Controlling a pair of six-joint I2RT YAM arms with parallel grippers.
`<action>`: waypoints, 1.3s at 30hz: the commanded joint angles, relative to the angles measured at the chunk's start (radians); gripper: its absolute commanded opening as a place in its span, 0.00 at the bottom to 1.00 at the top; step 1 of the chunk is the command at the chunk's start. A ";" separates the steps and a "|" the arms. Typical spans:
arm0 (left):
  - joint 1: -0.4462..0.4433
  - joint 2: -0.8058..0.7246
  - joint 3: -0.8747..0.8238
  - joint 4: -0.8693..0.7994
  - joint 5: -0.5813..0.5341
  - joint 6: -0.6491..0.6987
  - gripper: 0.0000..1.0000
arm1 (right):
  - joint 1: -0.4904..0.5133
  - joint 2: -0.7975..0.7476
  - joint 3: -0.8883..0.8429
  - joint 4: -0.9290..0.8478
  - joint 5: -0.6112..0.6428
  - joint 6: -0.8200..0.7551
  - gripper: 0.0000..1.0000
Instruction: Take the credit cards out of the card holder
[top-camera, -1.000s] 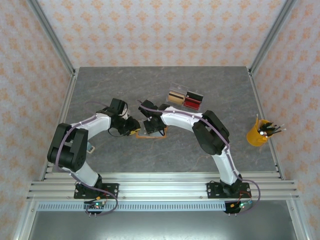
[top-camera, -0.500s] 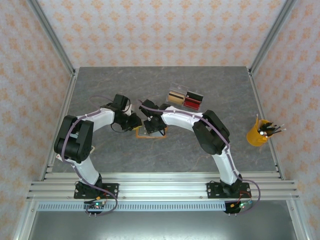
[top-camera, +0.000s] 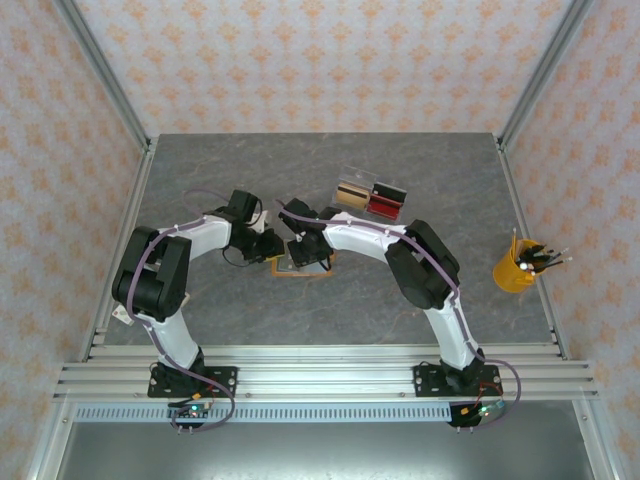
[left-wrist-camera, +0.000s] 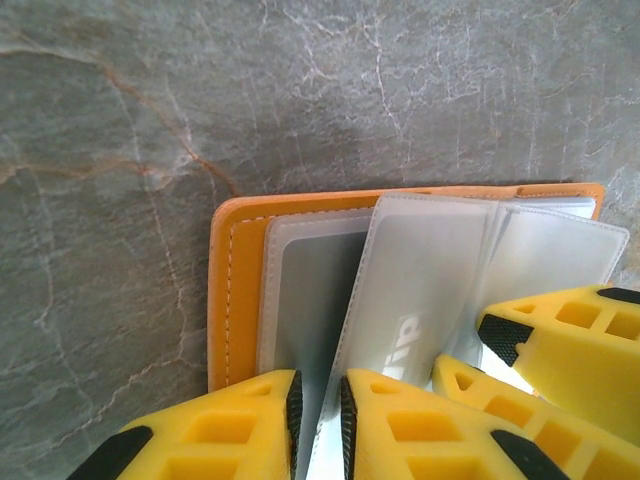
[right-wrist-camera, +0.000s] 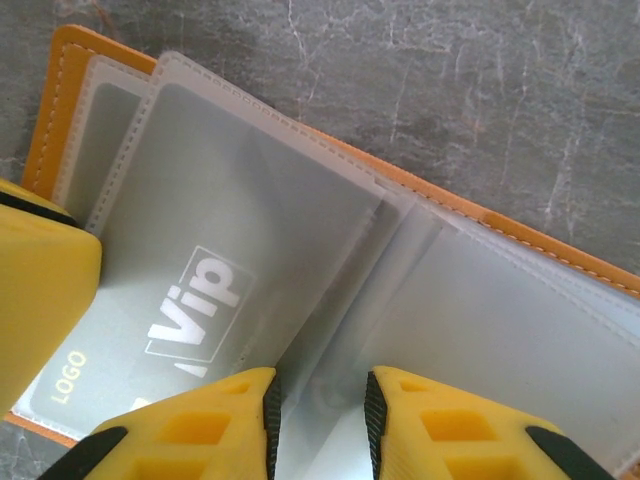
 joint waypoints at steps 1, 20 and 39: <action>-0.008 0.029 0.006 -0.022 -0.010 0.043 0.23 | -0.001 0.040 -0.051 -0.061 -0.028 -0.015 0.30; -0.011 0.018 -0.006 0.034 0.086 0.011 0.18 | -0.002 0.024 -0.064 -0.038 -0.048 -0.007 0.30; -0.018 -0.068 -0.057 0.121 0.165 -0.064 0.28 | -0.093 -0.412 -0.310 0.216 -0.002 0.221 0.46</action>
